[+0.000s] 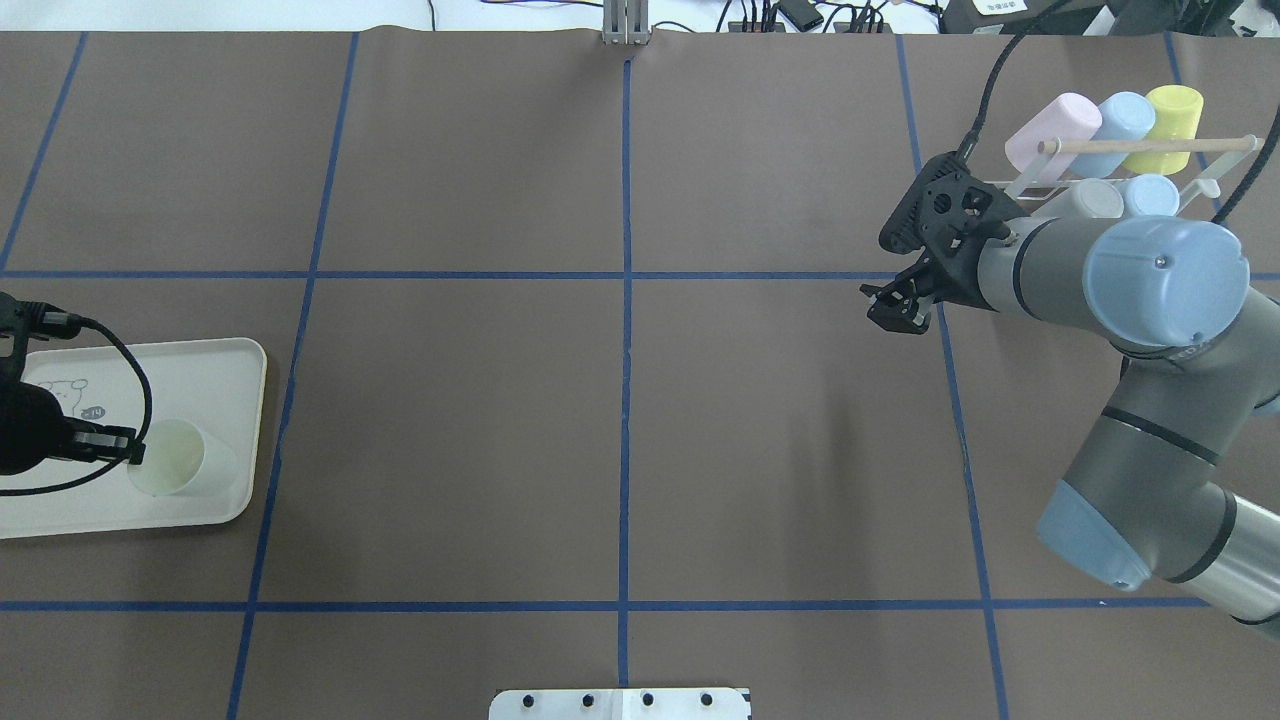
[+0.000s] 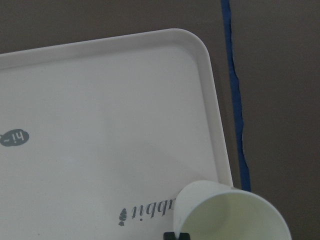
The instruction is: Transfer IKEA cup to right arm and place on rack
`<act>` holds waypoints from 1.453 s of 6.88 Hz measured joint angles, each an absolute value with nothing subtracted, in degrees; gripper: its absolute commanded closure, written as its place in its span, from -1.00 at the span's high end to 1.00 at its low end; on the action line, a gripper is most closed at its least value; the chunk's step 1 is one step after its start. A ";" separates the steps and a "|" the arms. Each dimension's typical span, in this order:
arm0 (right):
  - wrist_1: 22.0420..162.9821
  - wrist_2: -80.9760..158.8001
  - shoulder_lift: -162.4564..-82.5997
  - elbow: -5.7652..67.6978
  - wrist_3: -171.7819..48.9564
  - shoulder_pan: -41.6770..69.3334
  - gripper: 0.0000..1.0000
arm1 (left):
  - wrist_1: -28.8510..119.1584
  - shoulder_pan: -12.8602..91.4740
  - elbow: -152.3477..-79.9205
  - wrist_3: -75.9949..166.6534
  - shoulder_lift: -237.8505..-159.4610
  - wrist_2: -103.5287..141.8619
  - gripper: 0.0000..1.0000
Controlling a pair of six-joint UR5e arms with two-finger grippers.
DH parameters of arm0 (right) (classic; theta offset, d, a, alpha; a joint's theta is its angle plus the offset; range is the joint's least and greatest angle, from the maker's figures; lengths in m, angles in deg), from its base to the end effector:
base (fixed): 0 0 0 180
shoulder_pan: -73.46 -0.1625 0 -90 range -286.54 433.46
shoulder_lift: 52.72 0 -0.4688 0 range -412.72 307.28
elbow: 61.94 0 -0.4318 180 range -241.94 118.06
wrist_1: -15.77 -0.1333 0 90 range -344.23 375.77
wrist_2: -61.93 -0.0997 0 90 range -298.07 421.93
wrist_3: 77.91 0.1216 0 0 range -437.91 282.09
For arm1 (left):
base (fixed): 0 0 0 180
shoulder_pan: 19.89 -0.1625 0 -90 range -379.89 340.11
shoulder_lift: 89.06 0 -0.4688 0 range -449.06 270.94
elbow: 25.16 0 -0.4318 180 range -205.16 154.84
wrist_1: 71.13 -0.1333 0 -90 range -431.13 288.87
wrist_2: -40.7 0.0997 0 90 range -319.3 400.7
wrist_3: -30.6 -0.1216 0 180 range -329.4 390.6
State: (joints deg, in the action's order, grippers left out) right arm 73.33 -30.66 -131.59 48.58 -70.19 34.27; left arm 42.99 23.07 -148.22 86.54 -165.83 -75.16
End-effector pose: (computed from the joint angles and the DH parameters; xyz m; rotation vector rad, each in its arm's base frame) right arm -0.3927 -0.4851 0.3593 0.9783 -0.5956 -0.6956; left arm 0.2722 -0.3631 0.4820 0.1336 0.8557 0.0276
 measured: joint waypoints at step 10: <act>46.18 -27.53 -119.93 38.77 -52.54 52.69 0.97 | 50.05 28.78 -141.22 107.05 -196.74 -100.64 -1.00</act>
